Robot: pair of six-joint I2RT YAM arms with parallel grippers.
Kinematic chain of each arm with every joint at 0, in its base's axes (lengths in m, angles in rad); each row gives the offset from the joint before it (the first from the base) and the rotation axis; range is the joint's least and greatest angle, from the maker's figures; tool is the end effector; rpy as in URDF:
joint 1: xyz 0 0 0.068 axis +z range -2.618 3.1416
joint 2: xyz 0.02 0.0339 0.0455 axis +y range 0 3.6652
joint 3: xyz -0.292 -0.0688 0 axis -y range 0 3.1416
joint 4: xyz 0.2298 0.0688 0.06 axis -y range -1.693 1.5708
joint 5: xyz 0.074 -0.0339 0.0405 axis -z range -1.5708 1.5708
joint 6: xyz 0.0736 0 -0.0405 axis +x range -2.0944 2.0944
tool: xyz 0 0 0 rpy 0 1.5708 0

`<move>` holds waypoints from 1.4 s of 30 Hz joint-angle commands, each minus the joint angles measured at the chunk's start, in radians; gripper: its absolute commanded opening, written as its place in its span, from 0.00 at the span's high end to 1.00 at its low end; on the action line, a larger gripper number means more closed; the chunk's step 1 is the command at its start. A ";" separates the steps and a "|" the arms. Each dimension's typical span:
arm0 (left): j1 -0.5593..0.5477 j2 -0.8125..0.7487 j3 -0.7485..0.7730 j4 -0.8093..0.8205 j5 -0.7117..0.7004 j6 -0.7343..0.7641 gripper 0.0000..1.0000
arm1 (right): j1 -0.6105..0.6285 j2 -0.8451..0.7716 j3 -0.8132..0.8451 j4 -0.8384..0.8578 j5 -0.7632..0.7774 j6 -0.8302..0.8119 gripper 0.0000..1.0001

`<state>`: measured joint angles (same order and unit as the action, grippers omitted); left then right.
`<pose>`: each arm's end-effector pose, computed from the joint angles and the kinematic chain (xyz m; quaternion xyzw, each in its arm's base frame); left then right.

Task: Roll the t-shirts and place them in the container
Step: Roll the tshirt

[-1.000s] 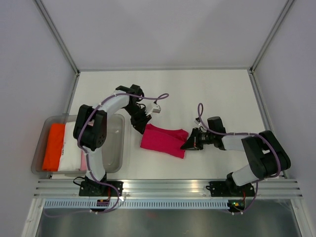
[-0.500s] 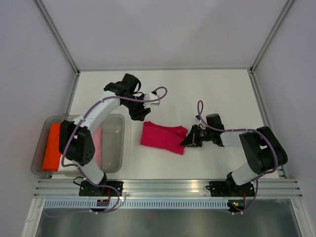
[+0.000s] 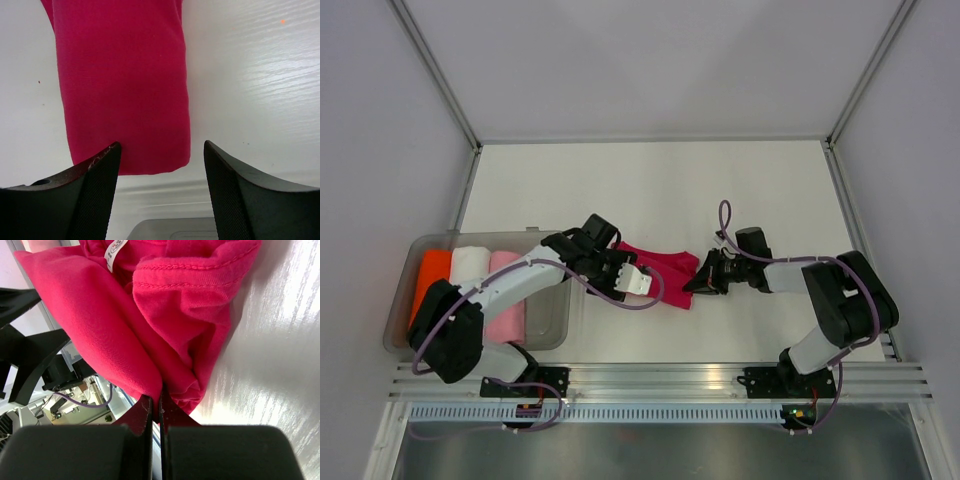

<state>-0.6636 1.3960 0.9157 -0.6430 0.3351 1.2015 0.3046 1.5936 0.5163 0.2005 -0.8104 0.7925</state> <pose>0.1921 -0.1810 0.2187 0.7942 0.5431 -0.0986 0.2541 0.2398 0.1313 0.1356 0.0787 0.8710 0.4793 0.0734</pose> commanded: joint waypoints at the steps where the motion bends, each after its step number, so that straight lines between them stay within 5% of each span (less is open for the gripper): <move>1: -0.008 0.023 -0.006 0.120 -0.042 0.070 0.28 | -0.005 0.023 0.031 -0.006 0.011 -0.021 1.00; 22: -0.010 0.210 -0.009 0.157 -0.085 0.095 0.18 | -0.005 0.071 0.120 -0.119 -0.001 -0.140 1.00; 25: -0.010 0.219 -0.014 0.170 -0.070 0.104 0.24 | -0.007 0.068 0.126 -0.125 -0.009 -0.148 0.99; 29: -0.010 0.213 -0.021 0.171 -0.065 0.101 0.63 | -0.007 0.023 0.149 -0.185 0.000 -0.193 0.79; 35: -0.007 0.210 -0.002 0.145 -0.056 0.070 0.98 | -0.007 -0.189 0.221 -0.378 0.120 -0.424 0.53; 42: 0.064 0.241 0.193 -0.136 0.137 0.001 0.98 | 0.016 -0.493 0.185 -0.440 0.339 -0.772 0.49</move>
<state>-0.6357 1.6276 1.0138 -0.6205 0.3355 1.2503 0.3042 1.2022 0.7109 -0.1928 -0.5938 0.2707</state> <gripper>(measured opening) 0.084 0.501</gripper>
